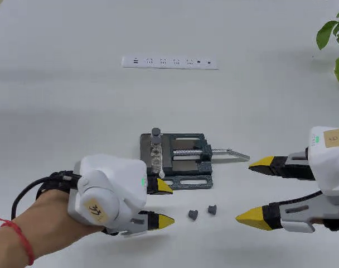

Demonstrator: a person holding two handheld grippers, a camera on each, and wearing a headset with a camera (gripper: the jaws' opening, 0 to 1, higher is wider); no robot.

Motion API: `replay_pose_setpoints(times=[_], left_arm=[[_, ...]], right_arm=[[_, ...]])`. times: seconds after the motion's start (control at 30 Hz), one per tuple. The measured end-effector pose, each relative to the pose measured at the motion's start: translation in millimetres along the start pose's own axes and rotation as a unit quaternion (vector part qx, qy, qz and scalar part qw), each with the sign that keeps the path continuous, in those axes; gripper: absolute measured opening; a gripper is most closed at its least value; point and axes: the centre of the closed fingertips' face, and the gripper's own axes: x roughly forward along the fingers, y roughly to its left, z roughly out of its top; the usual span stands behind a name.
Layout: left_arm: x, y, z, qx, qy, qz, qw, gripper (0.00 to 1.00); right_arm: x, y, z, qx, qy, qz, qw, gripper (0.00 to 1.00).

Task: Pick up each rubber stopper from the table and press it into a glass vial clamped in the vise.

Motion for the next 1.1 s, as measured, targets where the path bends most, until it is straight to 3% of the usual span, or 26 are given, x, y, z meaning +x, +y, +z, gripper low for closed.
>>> replay_pose_setpoints(times=[0.33, 0.67, 1.1], left_arm=[[30.4, -2.1, -4.1, 0.026, 0.025, -0.036, 0.9987, 0.17], [46.9, -3.8, -15.2, 0.059, 0.050, -0.063, 0.9950, 0.12], [56.8, -6.5, -10.7, 0.070, 0.051, -0.075, 0.9934, 0.09]], right_arm=[[-7.6, 2.6, -17.7, 0.020, -0.010, -0.003, 0.9997, 0.56], [-13.6, -1.5, -28.2, 0.035, -0.016, -0.010, 0.9992, 0.55], [-16.8, -2.2, -32.9, 0.044, -0.017, -0.015, 0.9988, 0.55]])
